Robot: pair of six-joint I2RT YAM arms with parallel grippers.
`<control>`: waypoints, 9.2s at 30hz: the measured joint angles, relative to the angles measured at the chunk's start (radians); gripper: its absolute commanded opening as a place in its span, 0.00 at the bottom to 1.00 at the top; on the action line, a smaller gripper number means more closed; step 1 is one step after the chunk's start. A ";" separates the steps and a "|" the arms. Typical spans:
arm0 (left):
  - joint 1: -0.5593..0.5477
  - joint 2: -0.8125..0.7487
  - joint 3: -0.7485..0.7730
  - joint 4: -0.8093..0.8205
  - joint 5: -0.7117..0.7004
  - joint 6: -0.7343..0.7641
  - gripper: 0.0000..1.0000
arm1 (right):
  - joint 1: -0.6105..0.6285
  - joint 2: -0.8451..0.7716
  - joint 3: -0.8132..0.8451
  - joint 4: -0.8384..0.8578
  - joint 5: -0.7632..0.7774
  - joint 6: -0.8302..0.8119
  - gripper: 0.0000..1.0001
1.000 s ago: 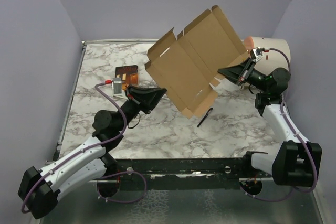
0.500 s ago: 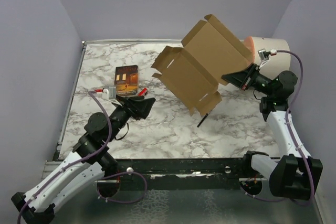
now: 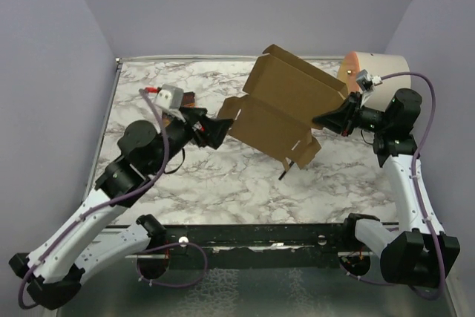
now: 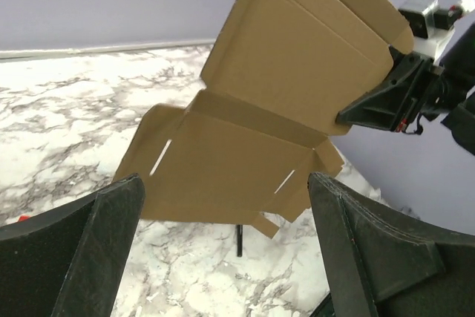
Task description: Fold the paper box
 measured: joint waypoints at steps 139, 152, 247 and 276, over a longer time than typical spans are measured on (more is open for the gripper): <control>0.293 0.010 -0.378 0.740 0.479 -0.391 0.48 | 0.027 0.019 0.152 -0.539 -0.097 -0.581 0.01; 0.299 0.052 -0.127 0.450 0.592 -0.155 0.57 | 0.026 0.079 0.261 -0.756 -0.099 -0.788 0.01; 0.353 0.124 0.006 0.215 1.063 0.214 0.00 | 0.199 0.160 0.412 -1.106 -0.158 -1.336 0.34; 0.353 0.125 -0.047 0.363 1.088 0.111 0.00 | 0.241 0.149 0.368 -1.098 -0.198 -1.311 0.16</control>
